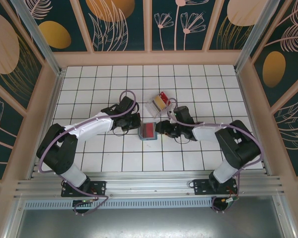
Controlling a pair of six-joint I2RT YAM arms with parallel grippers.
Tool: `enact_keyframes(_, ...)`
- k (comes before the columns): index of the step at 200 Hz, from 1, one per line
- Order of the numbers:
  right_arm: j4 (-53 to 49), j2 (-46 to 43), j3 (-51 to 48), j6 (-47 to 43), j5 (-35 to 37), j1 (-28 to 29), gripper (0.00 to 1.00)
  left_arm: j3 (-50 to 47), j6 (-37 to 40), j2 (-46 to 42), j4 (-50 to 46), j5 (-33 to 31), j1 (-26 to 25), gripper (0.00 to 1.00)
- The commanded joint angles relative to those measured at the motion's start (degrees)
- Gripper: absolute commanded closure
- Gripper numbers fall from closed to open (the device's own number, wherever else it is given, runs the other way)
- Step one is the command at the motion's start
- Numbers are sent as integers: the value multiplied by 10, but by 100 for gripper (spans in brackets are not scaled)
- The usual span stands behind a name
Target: Put the credit cards into the card holder
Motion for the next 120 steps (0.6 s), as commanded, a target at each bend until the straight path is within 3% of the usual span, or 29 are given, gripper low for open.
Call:
enact_keyframes(1, -40, -39, -2, -22, 32, -2, 49, 17, 15, -16, -30, -23, -4, 100)
enact_keyframes(32, -36, -35, 17, -33, 24, 26, 54, 16, 11, -16, -23, -15, -4, 100)
enact_keyframes(105, 61, 106, 73, 6, -36, 67, 68, 7, -1, -23, 13, 22, -4, 100)
enact_keyframes(120, 68, 129, 80, 8, -41, 67, 71, 0, -7, -27, 30, 38, -4, 94)
